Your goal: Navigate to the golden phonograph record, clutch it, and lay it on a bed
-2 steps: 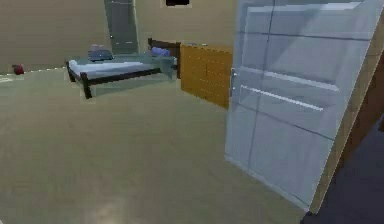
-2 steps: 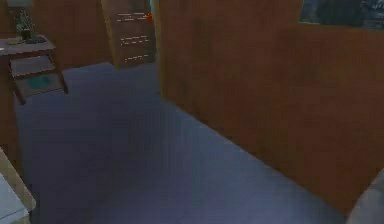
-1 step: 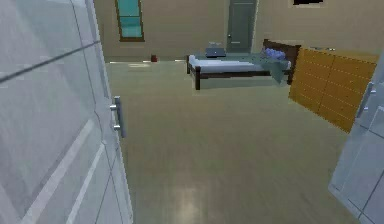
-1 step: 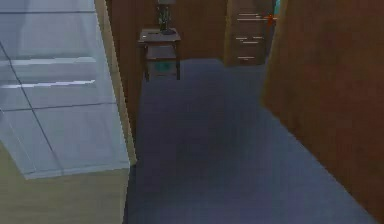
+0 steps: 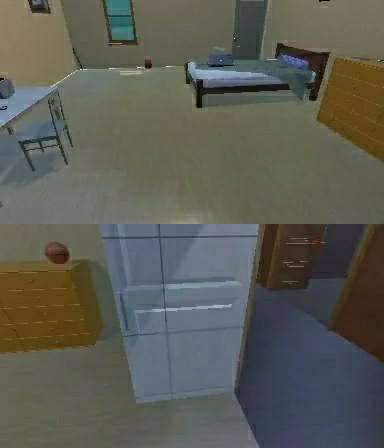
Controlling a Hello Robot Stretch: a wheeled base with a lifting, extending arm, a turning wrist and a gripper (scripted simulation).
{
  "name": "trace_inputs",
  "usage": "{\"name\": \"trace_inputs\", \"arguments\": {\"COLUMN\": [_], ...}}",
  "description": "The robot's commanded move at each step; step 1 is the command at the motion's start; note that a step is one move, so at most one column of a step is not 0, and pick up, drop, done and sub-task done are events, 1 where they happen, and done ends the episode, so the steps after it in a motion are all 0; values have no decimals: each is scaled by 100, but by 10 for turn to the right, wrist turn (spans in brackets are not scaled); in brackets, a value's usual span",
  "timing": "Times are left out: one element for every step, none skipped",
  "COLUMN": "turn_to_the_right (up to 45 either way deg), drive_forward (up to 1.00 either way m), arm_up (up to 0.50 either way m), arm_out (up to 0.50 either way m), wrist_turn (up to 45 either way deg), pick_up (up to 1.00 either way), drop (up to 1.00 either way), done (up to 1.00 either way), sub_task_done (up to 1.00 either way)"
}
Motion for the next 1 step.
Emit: {"name": "trace_inputs", "arguments": {"turn_to_the_right": [300], "drive_forward": [0], "arm_up": [0], "arm_out": [0], "wrist_turn": [0], "pick_up": [0], "drop": [0], "done": [0], "sub_task_done": [0]}}
